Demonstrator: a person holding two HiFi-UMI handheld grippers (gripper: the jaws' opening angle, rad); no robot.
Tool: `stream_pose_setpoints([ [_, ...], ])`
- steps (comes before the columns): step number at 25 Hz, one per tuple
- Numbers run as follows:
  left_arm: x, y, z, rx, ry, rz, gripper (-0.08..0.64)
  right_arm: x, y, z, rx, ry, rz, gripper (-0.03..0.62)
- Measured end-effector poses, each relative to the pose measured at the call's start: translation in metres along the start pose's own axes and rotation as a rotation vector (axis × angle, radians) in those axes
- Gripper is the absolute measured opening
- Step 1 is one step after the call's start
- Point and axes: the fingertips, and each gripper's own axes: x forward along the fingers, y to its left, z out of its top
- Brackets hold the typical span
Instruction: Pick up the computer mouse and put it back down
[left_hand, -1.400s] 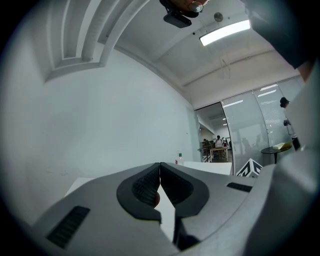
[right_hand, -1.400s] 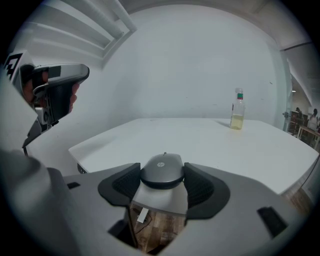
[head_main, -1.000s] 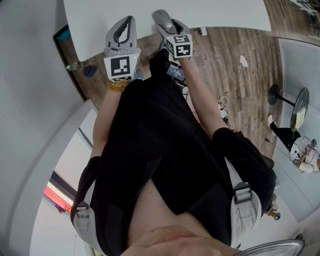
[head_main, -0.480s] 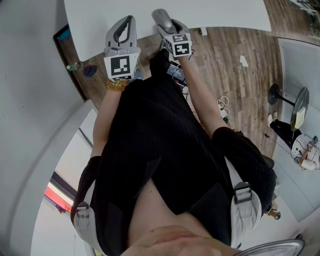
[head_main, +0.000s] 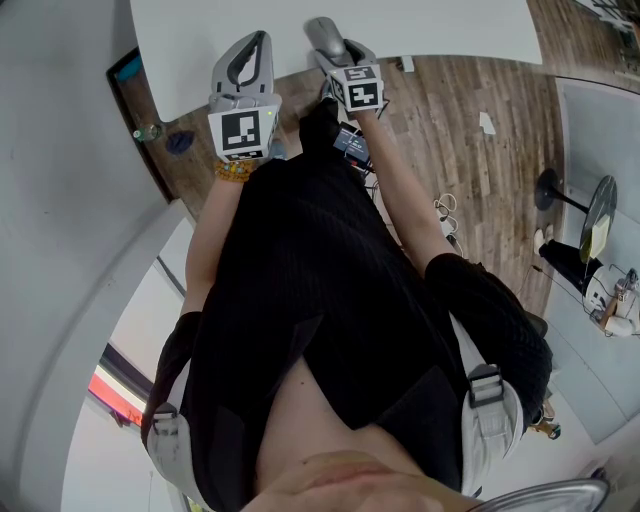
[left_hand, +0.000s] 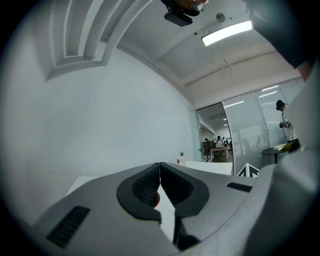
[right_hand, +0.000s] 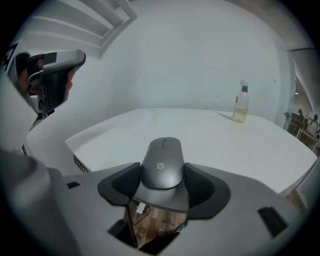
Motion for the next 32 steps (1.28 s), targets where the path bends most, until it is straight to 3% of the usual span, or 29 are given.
stream_pose_setpoints([
  [16,-0.001,0.002,0.006,0.003,-0.023,0.004,0.014,-0.005,-0.003,0.008,-0.037,-0.029,-0.006,0.284],
  [25,-0.001,0.0,0.007,0.007,-0.029,-0.003,0.014,-0.043,-0.001,0.072,-0.028,-0.236,-0.033,0.282],
  [32,-0.006,-0.004,0.005,0.02,-0.015,-0.011,0.014,-0.081,0.025,0.121,-0.051,-0.39,0.002,0.281],
])
